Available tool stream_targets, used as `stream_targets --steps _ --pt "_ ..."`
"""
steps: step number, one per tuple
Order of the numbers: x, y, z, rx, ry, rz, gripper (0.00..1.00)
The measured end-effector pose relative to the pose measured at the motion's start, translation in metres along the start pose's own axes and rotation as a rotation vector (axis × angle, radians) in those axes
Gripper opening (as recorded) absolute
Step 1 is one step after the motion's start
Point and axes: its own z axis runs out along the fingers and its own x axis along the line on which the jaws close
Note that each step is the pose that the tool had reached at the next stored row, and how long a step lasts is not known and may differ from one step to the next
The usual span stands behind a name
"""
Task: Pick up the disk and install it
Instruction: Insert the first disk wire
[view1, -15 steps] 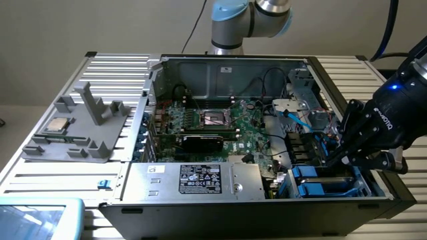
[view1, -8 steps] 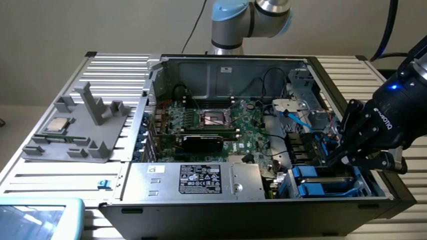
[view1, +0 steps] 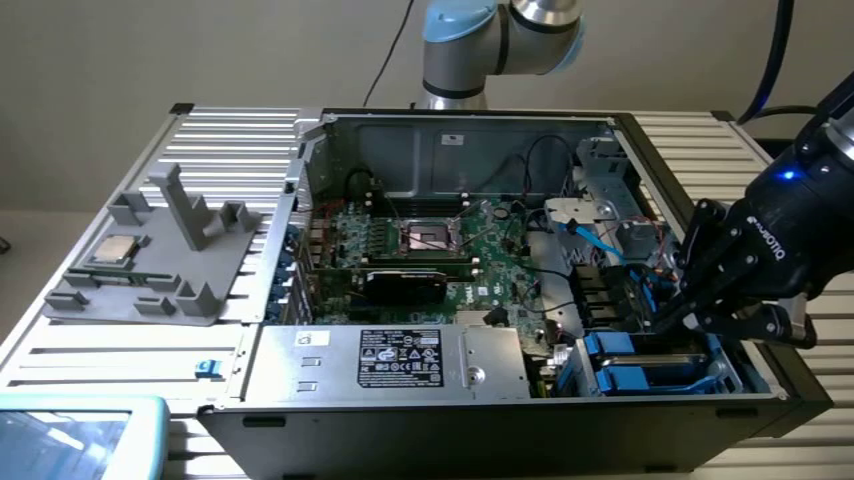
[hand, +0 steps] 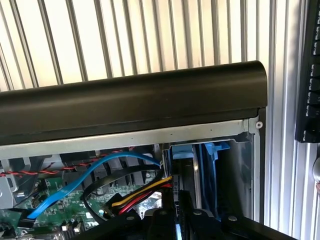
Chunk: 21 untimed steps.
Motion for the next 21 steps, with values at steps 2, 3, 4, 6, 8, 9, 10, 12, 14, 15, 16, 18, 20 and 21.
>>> stream_targets --steps 2,3,4,6,8,9,10,12,14,15,16,18,20,21 --pt "0.0 0.0 -0.0001 0.0 -0.0016 -0.006 0.16" --pt "0.0 0.0001 -0.0001 -0.0001 -0.0023 -0.009 0.16" --pt "0.0 0.0001 -0.0001 -0.0001 -0.0031 -0.012 0.16" --pt "0.0 0.0 -0.0001 -0.0001 -0.005 -0.02 0.16" --pt "0.0 0.0 -0.0001 -0.0001 -0.0053 -0.022 0.16" --pt "0.0 0.0 -0.0001 -0.0001 -0.0055 -0.022 0.16" --pt "0.0 0.0 -0.0001 -0.0001 -0.0054 -0.022 0.16" --pt "0.0 0.0 -0.0001 -0.0001 -0.0055 -0.023 0.16" --pt "0.0001 0.0 -0.0001 -0.0001 -0.0059 -0.024 0.16" --pt "0.0001 0.0 -0.0001 -0.0001 -0.006 -0.025 0.16" --pt "0.0001 0.0 -0.0001 -0.0001 -0.0062 -0.025 0.16" --pt "0.0001 0.0 0.0 -0.0001 -0.0065 -0.027 0.16" --pt "0.0002 0.0001 0.0003 -0.0001 -0.0067 -0.027 0.16" --pt "0.0002 0.0001 0.0005 -0.0001 -0.0066 -0.027 0.16"
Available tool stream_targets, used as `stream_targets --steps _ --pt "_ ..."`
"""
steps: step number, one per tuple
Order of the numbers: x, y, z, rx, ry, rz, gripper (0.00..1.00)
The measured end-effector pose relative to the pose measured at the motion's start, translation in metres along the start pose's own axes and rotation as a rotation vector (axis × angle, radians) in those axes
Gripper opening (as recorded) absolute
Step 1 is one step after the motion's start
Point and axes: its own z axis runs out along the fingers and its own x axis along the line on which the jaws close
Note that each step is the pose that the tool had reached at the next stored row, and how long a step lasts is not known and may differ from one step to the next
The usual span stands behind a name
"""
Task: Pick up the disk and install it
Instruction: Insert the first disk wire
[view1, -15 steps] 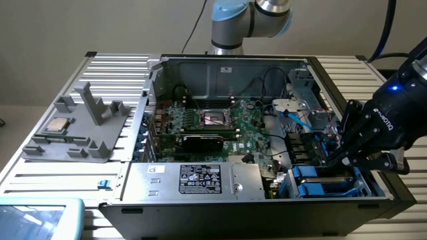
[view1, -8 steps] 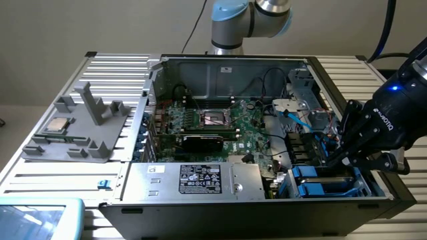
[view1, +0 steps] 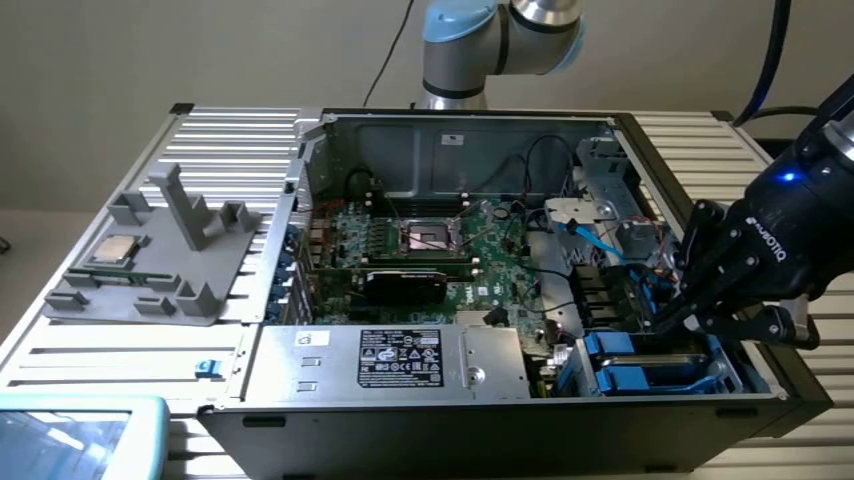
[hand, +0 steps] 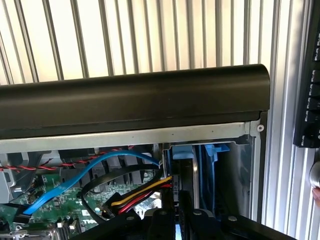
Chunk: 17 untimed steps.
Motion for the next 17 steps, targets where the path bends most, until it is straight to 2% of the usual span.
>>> stream_targets --steps 17 --pt "0.0005 -0.0002 0.003 -0.0001 -0.0016 0.0 0.16"
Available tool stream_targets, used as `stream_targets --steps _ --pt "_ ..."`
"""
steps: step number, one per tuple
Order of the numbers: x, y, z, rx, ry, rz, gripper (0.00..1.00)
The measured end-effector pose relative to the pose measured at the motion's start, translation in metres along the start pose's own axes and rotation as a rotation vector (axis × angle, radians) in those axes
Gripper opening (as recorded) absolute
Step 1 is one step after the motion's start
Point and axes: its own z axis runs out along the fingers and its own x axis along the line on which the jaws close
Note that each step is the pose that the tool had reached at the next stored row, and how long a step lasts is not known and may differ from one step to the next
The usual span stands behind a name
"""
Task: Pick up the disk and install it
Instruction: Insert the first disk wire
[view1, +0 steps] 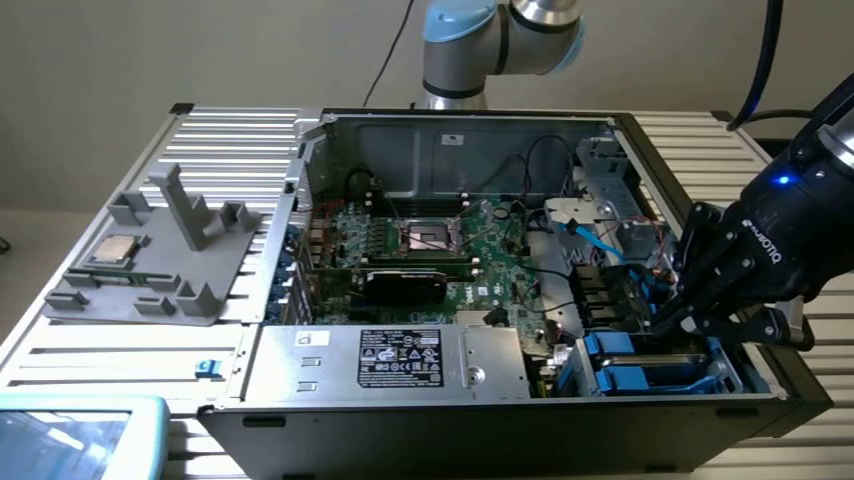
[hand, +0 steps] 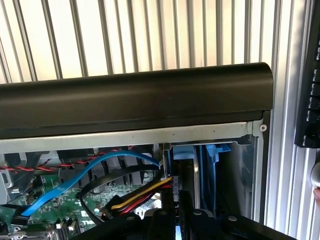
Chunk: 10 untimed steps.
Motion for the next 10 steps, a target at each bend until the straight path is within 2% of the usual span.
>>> stream_targets --steps 3,4,7,10 --pt "0.0001 0.0 -0.0001 0.0001 -0.0002 0.0 0.16" --pt "0.0001 0.0 -0.0004 -0.0001 -0.0016 0.0 0.16" --pt "0.0 -0.0004 -0.0016 -0.0009 -0.0108 0.003 0.16" --pt "0.0 -0.0004 -0.0016 -0.0011 -0.0133 0.003 0.16"
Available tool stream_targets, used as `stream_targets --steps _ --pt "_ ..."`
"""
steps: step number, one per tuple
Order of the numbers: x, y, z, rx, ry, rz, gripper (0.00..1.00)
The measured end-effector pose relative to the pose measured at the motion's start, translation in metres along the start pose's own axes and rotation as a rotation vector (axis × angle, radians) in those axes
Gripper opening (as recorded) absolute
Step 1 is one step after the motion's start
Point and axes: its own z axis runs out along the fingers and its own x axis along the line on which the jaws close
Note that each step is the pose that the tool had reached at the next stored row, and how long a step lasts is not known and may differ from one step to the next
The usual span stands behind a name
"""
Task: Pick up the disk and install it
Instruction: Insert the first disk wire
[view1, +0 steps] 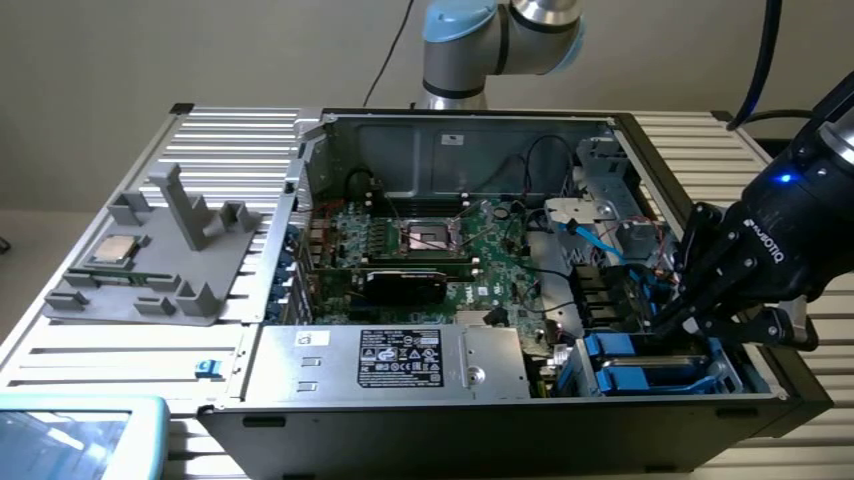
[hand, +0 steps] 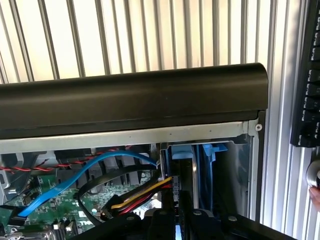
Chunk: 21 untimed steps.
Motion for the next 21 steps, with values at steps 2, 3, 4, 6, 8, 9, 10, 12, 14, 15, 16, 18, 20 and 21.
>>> stream_targets --steps 2,3,4,6,8,9,10,12,14,15,16,18,20,21 --pt "0.0 0.0 0.0 0.0 -0.0004 0.0 0.16" --pt "0.0 0.0001 0.0004 0.0001 -0.0005 0.0 0.16" --pt "0.0 0.0002 0.001 0.0004 -0.0006 0.0 0.16" --pt "0.0 0.0008 0.0033 0.0024 -0.0009 0.0 0.16" --pt "0.0 0.0016 0.0059 0.0065 -0.0019 0.0 0.16" --pt "0.0 0.0019 0.0072 0.0083 -0.0021 0.0 0.16" --pt "0.0 0.0023 0.0085 0.0106 -0.0022 0.0 0.16" --pt "0.0 0.0027 0.01 0.0133 -0.0016 0.0 0.16" --pt "0.0 0.0027 0.01 0.0135 -0.002 0.0 0.16" --pt "0.0 0.0027 0.0101 0.0135 -0.0019 0.0 0.16" --pt "0.0 0.0027 0.0103 0.0135 -0.0017 0.0 0.16" --pt "0.0 0.0027 0.0104 0.0136 -0.0015 0.0 0.16" --pt "0.0 0.0027 0.0104 0.0136 -0.0015 0.0 0.16" --pt "0.0 0.0027 0.0104 0.0135 -0.0015 0.0 0.16"
